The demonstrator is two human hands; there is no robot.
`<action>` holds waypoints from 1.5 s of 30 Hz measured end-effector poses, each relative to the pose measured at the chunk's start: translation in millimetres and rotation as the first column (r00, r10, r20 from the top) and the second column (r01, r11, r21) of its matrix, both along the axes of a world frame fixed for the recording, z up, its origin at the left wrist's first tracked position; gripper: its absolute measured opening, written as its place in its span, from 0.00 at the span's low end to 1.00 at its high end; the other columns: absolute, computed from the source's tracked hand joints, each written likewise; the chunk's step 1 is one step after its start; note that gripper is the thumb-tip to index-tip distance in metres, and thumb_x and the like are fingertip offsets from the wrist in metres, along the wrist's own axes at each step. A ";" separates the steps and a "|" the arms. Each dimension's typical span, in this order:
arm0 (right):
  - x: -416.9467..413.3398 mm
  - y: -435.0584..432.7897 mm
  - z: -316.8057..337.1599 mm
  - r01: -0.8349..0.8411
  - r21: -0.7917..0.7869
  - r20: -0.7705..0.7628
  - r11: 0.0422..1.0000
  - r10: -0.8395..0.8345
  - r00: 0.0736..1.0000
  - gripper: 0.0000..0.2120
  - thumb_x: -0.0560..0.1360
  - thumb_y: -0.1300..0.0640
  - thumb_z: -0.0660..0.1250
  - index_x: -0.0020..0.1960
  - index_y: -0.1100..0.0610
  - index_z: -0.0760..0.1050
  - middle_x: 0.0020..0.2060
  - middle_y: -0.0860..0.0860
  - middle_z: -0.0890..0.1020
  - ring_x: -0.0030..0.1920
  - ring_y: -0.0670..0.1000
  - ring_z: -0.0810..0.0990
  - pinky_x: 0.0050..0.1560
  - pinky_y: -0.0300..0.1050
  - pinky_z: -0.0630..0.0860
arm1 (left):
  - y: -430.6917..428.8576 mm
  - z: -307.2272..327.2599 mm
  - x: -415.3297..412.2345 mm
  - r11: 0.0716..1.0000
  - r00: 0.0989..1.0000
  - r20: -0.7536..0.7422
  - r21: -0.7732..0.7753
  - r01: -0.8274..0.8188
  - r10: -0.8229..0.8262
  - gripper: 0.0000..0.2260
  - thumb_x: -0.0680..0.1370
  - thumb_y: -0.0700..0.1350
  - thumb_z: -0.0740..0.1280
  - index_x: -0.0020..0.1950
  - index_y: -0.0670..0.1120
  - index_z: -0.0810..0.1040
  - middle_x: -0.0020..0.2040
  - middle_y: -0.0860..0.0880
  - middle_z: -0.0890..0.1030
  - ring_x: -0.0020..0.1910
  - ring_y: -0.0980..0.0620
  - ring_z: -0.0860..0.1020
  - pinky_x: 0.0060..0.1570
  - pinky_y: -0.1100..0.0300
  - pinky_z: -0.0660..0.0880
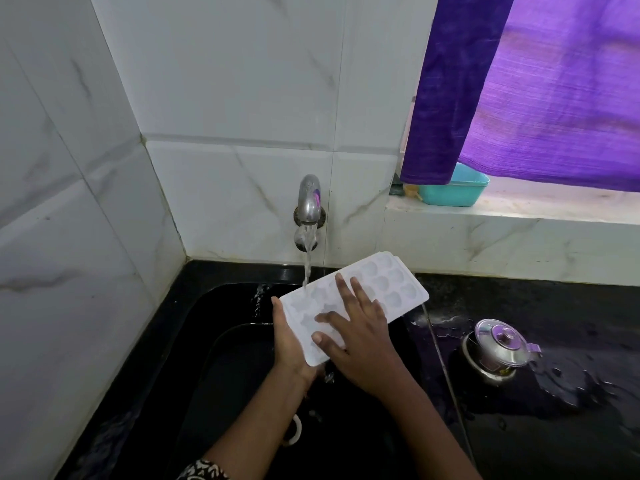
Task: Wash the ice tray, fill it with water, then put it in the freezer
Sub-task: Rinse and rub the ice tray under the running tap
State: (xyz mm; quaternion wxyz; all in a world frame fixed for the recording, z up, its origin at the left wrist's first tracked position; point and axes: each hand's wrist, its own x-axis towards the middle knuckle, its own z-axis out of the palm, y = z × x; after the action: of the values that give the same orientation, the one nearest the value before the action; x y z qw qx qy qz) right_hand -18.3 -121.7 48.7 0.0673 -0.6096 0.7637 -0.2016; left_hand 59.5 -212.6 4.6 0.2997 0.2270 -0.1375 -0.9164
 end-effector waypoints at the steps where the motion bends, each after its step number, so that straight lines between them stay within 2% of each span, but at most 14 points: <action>1: 2.1 -1.7 -0.4 -0.027 0.028 -0.016 0.999 0.028 0.999 0.33 0.71 0.31 0.41 0.63 0.44 0.72 0.73 0.41 0.34 0.69 0.40 0.24 0.71 0.55 0.37 | -1.2 1.0 -1.0 1.000 1.000 0.003 -0.005 -0.005 0.005 0.42 0.73 0.74 0.48 0.68 0.42 0.74 0.63 0.38 0.78 0.61 0.38 0.77 0.57 0.44 0.74; 5: 9.2 -17.9 -10.1 -0.010 0.004 -0.143 1.000 0.010 0.990 0.29 0.73 0.34 0.43 0.61 0.45 0.73 0.75 0.46 0.40 0.75 0.47 0.34 0.72 0.61 0.41 | -1.3 6.3 -2.9 1.000 1.000 -0.002 -0.019 -0.002 0.002 0.40 0.72 0.74 0.51 0.68 0.44 0.75 0.63 0.39 0.78 0.61 0.39 0.78 0.67 0.42 0.67; 9: 15.4 -27.2 -23.3 -0.016 -0.216 -0.325 0.976 -0.057 0.944 0.19 0.75 0.39 0.53 0.50 0.47 0.79 0.74 0.53 0.63 0.75 0.53 0.56 0.69 0.63 0.58 | -8.7 7.4 -1.7 1.000 0.999 -0.045 -0.004 -0.025 0.024 0.37 0.74 0.72 0.51 0.65 0.45 0.76 0.59 0.41 0.81 0.56 0.40 0.81 0.60 0.45 0.72; 12: 8.6 -31.2 -22.6 -0.017 -0.256 -0.378 0.967 -0.083 0.922 0.19 0.76 0.39 0.53 0.43 0.45 0.79 0.73 0.54 0.65 0.74 0.55 0.61 0.67 0.65 0.61 | -8.0 1.5 0.4 0.998 0.999 0.001 -0.041 -0.040 0.040 0.37 0.75 0.72 0.50 0.62 0.44 0.79 0.59 0.40 0.81 0.56 0.40 0.81 0.61 0.44 0.72; 16: 19.4 -32.4 -28.0 -0.027 -0.250 -0.371 0.968 -0.071 0.926 0.19 0.76 0.40 0.53 0.46 0.48 0.79 0.75 0.53 0.60 0.75 0.53 0.57 0.69 0.62 0.53 | -6.7 3.0 -1.1 0.999 0.998 -0.049 -0.002 -0.050 0.049 0.36 0.74 0.71 0.51 0.61 0.45 0.81 0.60 0.41 0.81 0.56 0.41 0.81 0.61 0.44 0.70; 19: 11.4 -27.3 -33.0 -0.045 -0.236 -0.377 0.971 -0.049 0.925 0.19 0.77 0.39 0.51 0.51 0.45 0.77 0.75 0.52 0.60 0.75 0.53 0.56 0.70 0.64 0.58 | -10.8 1.5 2.1 1.000 0.999 -0.046 -0.021 -0.022 0.021 0.38 0.73 0.72 0.51 0.66 0.44 0.76 0.62 0.39 0.79 0.60 0.39 0.78 0.64 0.43 0.70; 23: 12.4 -34.1 -26.3 -0.004 -0.254 -0.379 0.967 -0.096 0.921 0.19 0.77 0.39 0.52 0.41 0.47 0.77 0.75 0.53 0.61 0.76 0.53 0.55 0.70 0.62 0.52 | -3.4 -0.7 1.2 0.998 0.999 -0.027 -0.046 -0.040 0.039 0.36 0.75 0.71 0.49 0.58 0.46 0.83 0.60 0.43 0.81 0.57 0.43 0.81 0.61 0.45 0.73; 25: 22.3 -33.0 -29.6 -0.025 -0.253 -0.384 0.967 -0.076 0.920 0.18 0.76 0.40 0.54 0.45 0.49 0.78 0.75 0.53 0.61 0.76 0.52 0.54 0.69 0.61 0.51 | -5.7 1.8 -0.4 0.997 0.994 -0.072 0.002 -0.079 0.079 0.36 0.76 0.70 0.49 0.54 0.45 0.85 0.57 0.44 0.83 0.53 0.45 0.82 0.54 0.47 0.78; 28: 14.8 -26.6 -34.6 -0.064 -0.240 -0.393 0.969 -0.037 0.919 0.18 0.77 0.39 0.52 0.52 0.46 0.77 0.75 0.52 0.59 0.76 0.52 0.53 0.69 0.60 0.49 | -10.0 3.6 5.0 0.998 0.997 -0.058 -0.019 -0.058 0.057 0.38 0.75 0.72 0.49 0.62 0.43 0.80 0.59 0.40 0.81 0.56 0.41 0.81 0.59 0.44 0.75; 33: 18.9 -32.8 -29.1 -0.009 -0.235 -0.387 0.972 -0.085 0.918 0.19 0.77 0.39 0.52 0.45 0.47 0.78 0.75 0.53 0.60 0.76 0.52 0.53 0.69 0.61 0.50 | -3.0 2.3 3.2 0.999 0.998 -0.050 -0.019 -0.048 0.047 0.37 0.74 0.72 0.50 0.67 0.45 0.75 0.62 0.41 0.79 0.59 0.40 0.79 0.60 0.43 0.72; 36: 18.8 -28.6 -33.8 -0.046 -0.224 -0.380 0.974 -0.044 0.924 0.20 0.77 0.38 0.52 0.52 0.47 0.78 0.75 0.52 0.60 0.76 0.51 0.51 0.70 0.60 0.50 | -7.7 4.4 4.6 0.999 0.996 -0.068 0.010 -0.052 0.052 0.38 0.74 0.72 0.50 0.67 0.44 0.75 0.63 0.39 0.79 0.60 0.38 0.78 0.62 0.42 0.70; 39: 8.7 -29.1 -27.9 -0.022 -0.227 -0.328 0.974 -0.055 0.943 0.25 0.79 0.36 0.45 0.48 0.45 0.79 0.75 0.52 0.59 0.76 0.52 0.52 0.71 0.63 0.52 | -4.5 2.2 5.4 0.998 0.998 0.003 -0.038 -0.058 0.058 0.37 0.75 0.72 0.48 0.65 0.44 0.77 0.60 0.40 0.80 0.57 0.41 0.80 0.63 0.44 0.70; 41: 14.9 -32.0 -24.6 -0.007 -0.224 -0.334 0.975 -0.070 0.940 0.24 0.78 0.37 0.48 0.46 0.47 0.79 0.75 0.52 0.59 0.76 0.52 0.52 0.71 0.62 0.51 | -1.2 3.6 3.6 0.997 0.998 -0.010 -0.028 -0.069 0.068 0.36 0.75 0.71 0.50 0.66 0.45 0.77 0.61 0.41 0.80 0.58 0.41 0.80 0.65 0.43 0.69; 45: 18.1 -26.7 -29.3 -0.056 -0.149 -0.334 0.987 0.004 0.943 0.22 0.77 0.37 0.50 0.56 0.48 0.76 0.76 0.51 0.55 0.76 0.50 0.47 0.71 0.62 0.48 | -6.6 7.7 5.3 0.998 0.998 -0.033 0.000 -0.061 0.061 0.38 0.74 0.72 0.49 0.66 0.44 0.75 0.60 0.39 0.80 0.56 0.39 0.81 0.58 0.43 0.72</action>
State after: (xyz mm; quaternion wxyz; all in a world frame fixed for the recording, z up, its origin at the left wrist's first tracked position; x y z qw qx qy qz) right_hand -0.2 -148.4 19.4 -0.1073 -0.6498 0.7365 -0.1540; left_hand 64.7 -219.2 12.3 0.3298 0.2158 -0.1257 -0.9104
